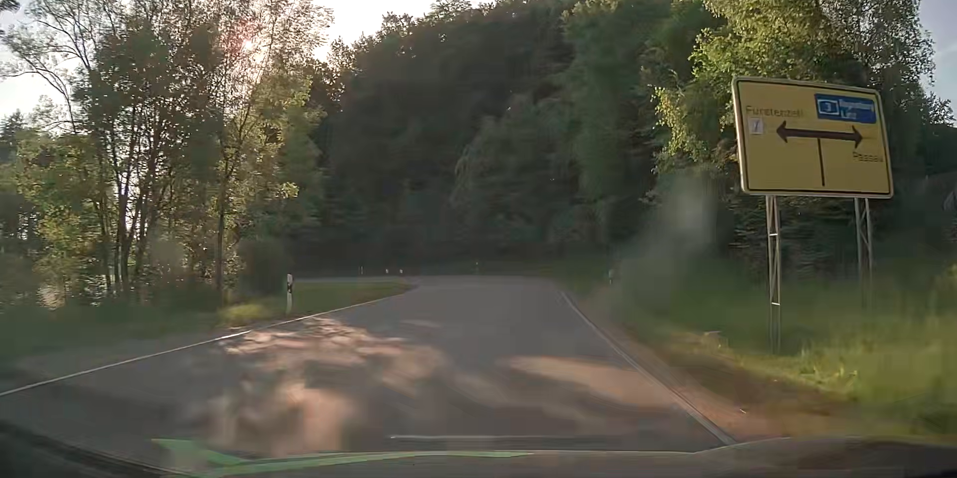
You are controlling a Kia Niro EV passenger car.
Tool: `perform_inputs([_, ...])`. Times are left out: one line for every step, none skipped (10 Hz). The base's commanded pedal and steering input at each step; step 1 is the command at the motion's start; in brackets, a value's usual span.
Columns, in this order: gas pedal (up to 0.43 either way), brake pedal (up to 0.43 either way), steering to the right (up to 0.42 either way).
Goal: Follow the waypoints while adhering to traffic rules and regulations
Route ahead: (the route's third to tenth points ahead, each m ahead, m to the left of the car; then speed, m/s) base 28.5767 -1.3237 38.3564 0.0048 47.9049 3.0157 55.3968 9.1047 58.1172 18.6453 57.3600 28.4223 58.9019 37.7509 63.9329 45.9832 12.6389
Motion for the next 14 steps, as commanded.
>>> perform_inputs([0.000,0.067,0.046])
perform_inputs([0.000,0.067,0.045])
perform_inputs([0.000,0.073,0.042])
perform_inputs([0.000,0.073,0.039])
perform_inputs([0.000,0.079,0.035])
perform_inputs([0.000,0.085,0.032])
perform_inputs([0.000,0.091,0.028])
perform_inputs([0.000,0.091,0.025])
perform_inputs([0.000,0.098,0.022])
perform_inputs([0.000,0.091,0.019])
perform_inputs([0.000,0.091,0.015])
perform_inputs([0.000,0.098,0.006])
perform_inputs([0.000,0.098,-0.003])
perform_inputs([0.000,0.098,-0.003])
